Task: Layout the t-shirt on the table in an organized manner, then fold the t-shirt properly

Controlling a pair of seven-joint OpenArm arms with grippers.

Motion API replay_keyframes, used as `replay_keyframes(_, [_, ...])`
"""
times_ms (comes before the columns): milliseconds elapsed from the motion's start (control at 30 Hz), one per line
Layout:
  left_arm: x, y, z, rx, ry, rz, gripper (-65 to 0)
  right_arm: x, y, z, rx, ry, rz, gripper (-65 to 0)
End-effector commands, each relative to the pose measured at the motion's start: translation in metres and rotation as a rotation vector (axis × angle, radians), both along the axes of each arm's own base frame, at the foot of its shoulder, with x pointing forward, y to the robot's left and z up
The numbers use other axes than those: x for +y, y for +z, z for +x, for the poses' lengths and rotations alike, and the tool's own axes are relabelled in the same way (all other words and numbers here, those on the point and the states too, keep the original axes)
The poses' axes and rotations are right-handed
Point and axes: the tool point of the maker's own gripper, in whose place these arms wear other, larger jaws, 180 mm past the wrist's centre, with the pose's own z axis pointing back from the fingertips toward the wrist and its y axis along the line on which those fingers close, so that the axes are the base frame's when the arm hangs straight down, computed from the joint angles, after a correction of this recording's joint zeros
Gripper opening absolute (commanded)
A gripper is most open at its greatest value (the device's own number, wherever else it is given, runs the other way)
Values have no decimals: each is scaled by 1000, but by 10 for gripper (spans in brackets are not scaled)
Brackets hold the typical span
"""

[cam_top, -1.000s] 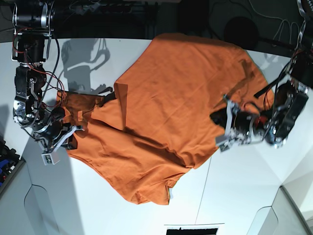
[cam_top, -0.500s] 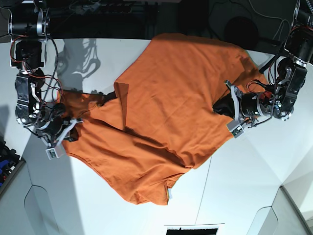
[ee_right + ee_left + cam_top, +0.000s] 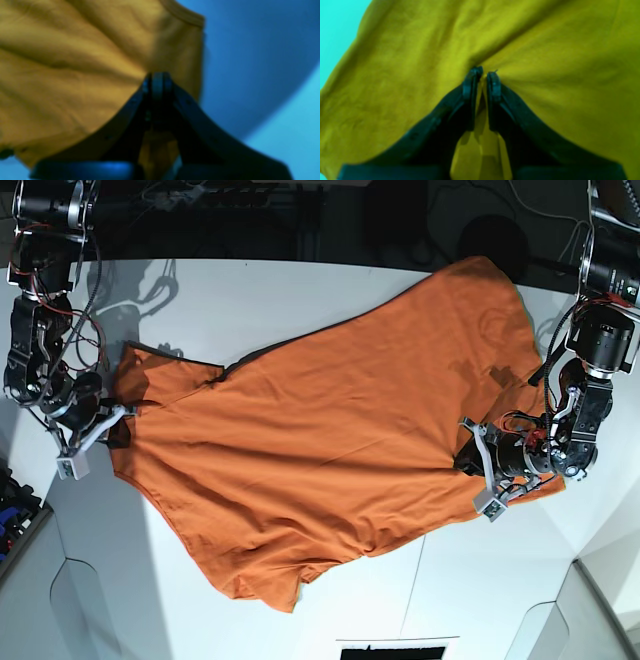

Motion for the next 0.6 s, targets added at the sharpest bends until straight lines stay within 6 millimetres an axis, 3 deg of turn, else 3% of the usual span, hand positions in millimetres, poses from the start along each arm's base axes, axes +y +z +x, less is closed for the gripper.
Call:
replay_keyframes(0, [20,1,3,18,18,86,-535,-6,19,7,-57,-12,13,-650])
replay_keyframes(133, [15,17,21,-24,25,68,-535,-4,19,-8,-58,-15,41,-650])
replay_keyframes(233, [9,27,27,-39,34,23,-535,-2,24,-8,-75,-9,44,-650])
replay_keyframes(567, [-23,75,31,-96,-35,-169,-535,-2,76,41,-200,-4,34,-650])
